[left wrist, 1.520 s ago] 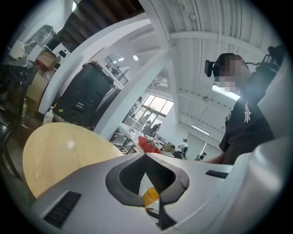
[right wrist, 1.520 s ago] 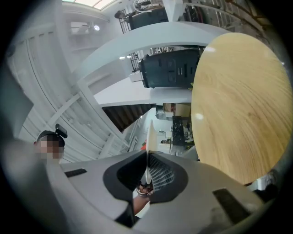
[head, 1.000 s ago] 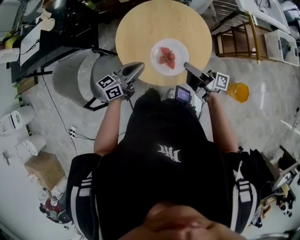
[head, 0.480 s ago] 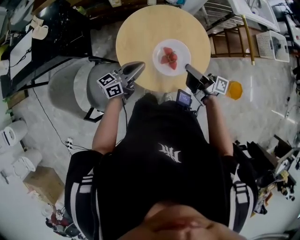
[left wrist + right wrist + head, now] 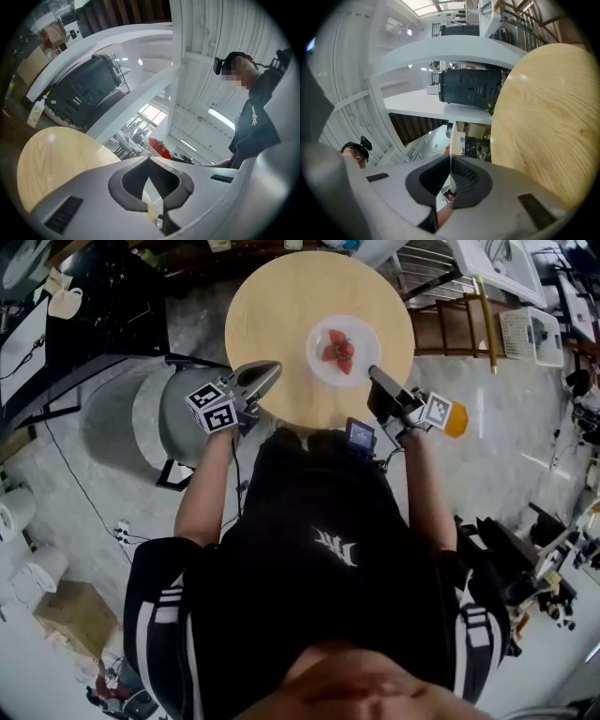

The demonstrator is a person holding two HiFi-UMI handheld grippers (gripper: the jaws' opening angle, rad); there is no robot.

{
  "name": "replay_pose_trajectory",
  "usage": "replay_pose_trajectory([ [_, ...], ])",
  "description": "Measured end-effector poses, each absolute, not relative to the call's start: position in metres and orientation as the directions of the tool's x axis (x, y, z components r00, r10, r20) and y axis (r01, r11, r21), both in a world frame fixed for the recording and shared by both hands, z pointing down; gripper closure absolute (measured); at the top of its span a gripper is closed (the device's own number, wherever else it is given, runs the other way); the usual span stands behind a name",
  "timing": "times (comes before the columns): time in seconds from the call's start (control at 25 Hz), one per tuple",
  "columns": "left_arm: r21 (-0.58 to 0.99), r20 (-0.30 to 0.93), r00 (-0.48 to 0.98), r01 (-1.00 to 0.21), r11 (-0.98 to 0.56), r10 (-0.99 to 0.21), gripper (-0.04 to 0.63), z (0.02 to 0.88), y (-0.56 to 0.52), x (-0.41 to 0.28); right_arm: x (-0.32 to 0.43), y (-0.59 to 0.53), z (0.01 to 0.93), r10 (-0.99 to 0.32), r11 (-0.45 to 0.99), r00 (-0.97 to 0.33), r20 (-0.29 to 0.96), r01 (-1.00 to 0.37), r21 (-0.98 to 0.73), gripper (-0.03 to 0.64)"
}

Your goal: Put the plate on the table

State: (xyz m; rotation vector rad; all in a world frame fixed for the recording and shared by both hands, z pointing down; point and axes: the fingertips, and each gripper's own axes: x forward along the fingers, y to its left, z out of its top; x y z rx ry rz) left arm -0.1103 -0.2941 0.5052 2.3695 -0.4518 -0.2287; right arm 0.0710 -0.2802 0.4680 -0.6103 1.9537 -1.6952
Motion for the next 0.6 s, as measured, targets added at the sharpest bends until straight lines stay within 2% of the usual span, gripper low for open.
replay_pose_trajectory([
  [0.24,0.685,-0.018,0.912,-0.288,-0.67,-0.411,0.594,0.515,-0.303,-0.112,0.069,-0.301,0.497,-0.588,0.145,-0.806,-0.066,-0.024,-0.989,0.606],
  [0.6,0.676,0.036,0.903,-0.338,-0.655,-0.429,0.594,0.523,-0.31,-0.109,0.071,-0.312,0.547,-0.576,0.087,-0.816,-0.051,0.0,-0.996,0.606],
])
